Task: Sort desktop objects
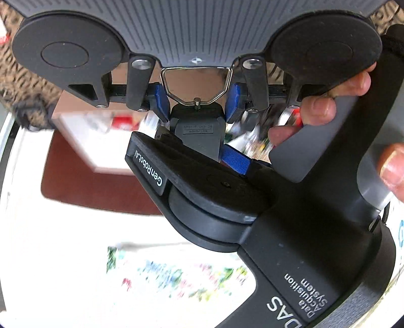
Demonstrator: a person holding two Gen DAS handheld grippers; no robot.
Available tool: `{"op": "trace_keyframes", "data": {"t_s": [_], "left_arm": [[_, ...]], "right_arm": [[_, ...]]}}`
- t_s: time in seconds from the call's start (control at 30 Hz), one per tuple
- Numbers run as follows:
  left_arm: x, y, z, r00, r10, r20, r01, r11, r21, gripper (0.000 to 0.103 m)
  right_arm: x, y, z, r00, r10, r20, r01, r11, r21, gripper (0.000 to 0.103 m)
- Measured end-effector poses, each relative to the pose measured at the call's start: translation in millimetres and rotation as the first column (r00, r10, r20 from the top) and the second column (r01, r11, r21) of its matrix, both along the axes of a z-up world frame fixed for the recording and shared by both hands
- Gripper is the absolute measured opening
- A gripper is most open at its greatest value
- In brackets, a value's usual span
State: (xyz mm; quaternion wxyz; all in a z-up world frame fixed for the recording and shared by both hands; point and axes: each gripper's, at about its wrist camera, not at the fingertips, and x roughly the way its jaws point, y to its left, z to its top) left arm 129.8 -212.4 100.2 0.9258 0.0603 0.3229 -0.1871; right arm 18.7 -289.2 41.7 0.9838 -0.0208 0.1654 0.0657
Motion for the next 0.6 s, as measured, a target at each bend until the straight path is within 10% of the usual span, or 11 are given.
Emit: {"op": "trace_keyframes", "data": {"t_s": [0.6], "left_arm": [[173.2,-43.5,-46.6,0.990,-0.007,-0.140,-0.006,0.996,-0.091,0.071]], "right_arm": [[167.9,-74.9,-7.3,0.994,-0.018,-0.112,0.009,0.997,-0.081,0.052]]}}
